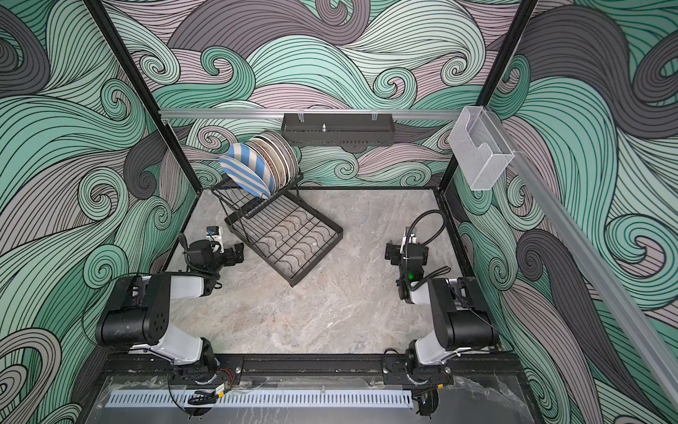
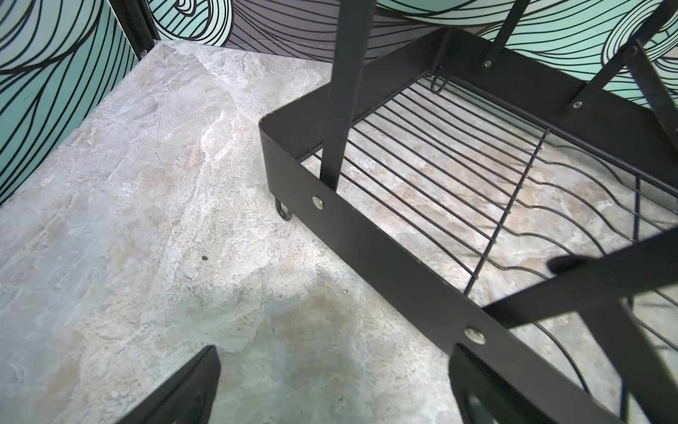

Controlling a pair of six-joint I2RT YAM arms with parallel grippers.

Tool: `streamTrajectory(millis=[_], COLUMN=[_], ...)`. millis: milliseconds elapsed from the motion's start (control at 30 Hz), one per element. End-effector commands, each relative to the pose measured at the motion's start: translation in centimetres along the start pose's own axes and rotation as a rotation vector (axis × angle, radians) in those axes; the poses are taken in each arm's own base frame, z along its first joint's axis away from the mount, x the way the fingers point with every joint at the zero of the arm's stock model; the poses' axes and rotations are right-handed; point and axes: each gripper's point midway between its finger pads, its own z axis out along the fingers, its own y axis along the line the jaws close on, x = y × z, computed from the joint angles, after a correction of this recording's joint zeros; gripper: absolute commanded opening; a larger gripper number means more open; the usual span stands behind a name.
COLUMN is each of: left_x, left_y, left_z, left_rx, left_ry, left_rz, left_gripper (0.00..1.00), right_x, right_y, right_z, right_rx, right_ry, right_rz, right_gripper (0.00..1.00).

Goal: Load plates into a dish rack
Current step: Reset both arms

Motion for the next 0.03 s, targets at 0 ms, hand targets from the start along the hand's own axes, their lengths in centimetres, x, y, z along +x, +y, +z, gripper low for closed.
streamTrajectory(millis=[0], left_x=[-1.53], left_y=[-0.1], left_z=[-0.09], left_rx=[-0.005], left_ry=[-0.033], left_rz=[0.015], left_gripper=[0.99], right_x=[-0.78], right_y=[0.02], right_z=[-0.06], right_rx=[-0.003], right_ry=[-0.03], right_rz=[0.002], right_gripper=[1.0])
